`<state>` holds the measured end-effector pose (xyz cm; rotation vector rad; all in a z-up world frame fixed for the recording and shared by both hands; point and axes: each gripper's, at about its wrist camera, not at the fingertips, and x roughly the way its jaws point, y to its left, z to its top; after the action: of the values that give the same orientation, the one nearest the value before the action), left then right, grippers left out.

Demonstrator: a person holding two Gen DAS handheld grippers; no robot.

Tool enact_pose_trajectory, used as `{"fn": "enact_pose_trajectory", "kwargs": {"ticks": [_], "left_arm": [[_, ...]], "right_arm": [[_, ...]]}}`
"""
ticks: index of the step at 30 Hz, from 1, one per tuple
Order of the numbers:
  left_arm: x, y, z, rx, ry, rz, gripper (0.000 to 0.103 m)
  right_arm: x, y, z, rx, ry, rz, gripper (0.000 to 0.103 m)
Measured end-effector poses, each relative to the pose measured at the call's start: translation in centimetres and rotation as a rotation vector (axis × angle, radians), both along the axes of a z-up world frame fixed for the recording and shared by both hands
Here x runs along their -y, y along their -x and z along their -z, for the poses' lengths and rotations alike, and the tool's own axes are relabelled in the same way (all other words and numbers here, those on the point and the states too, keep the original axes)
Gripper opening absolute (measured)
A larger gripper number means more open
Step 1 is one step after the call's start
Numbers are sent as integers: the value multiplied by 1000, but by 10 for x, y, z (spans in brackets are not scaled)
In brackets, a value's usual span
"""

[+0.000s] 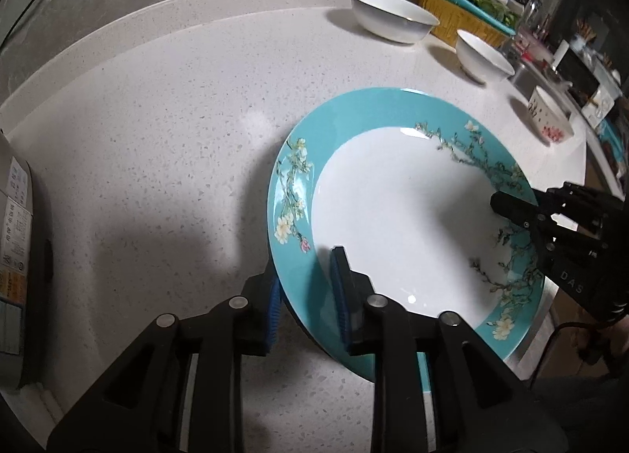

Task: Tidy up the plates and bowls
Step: 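Lower the teal plate onto the stack and open both grippers, then reach both grippers to the rim of the large white bowl by the basket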

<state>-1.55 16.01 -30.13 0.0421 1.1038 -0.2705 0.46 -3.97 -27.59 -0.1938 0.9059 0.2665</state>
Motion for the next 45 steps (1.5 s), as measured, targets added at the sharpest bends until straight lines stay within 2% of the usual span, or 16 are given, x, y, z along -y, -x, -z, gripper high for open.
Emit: {"fn": "enact_pose_trajectory", "kwargs": {"ticks": [4,6,7,8,10,12,15,17,20,21,22,25,28,32,38,45], "left_arm": [[1,-5,-4,-8,-22,-6,24],[-1,-10,-12,-2,-22,-21,35],[-3,-17,-20,-3,-9,-30,55],[-5,-22,-26,-4,-1,-34,70],[-10,-38,-42,-2,15,-47,72],[-14,-63,-61,-23,32,-66,75],[-17,-104,-84,-52,91,-100,76],[-12,-144,-99,-80,141,-106,76],[3,-199,-111,-125,117,-110,76],[12,-219,-114,-128,113,-95,76],[25,-243,-116,-118,84,-78,76],[56,-296,-112,-125,27,-33,76],[77,-341,-97,-164,18,-31,76],[103,-385,-76,-177,-17,-6,76],[123,-425,-43,-189,-27,-2,76],[148,-458,-12,-216,-82,52,76]], "right_arm": [[0,1,1,-18,8,-10,28],[1,1,0,-20,4,-9,33],[1,1,-1,-18,10,-10,37],[2,1,-3,-20,4,-14,39],[8,0,-10,-24,-21,-5,53],[19,-5,-19,-40,-58,12,63],[48,-30,-44,-92,-143,51,66],[69,-54,-64,-114,-203,71,66],[100,-107,-107,-90,-197,94,74],[109,-126,-123,-65,-198,97,74],[119,-148,-136,-53,-195,110,79],[141,-218,-153,-88,-169,168,85],[151,-277,-147,-141,-155,220,84],[150,-326,-119,-217,-123,237,84],[144,-360,-79,-302,-73,246,84],[133,-378,-59,-323,-23,234,84]]}}
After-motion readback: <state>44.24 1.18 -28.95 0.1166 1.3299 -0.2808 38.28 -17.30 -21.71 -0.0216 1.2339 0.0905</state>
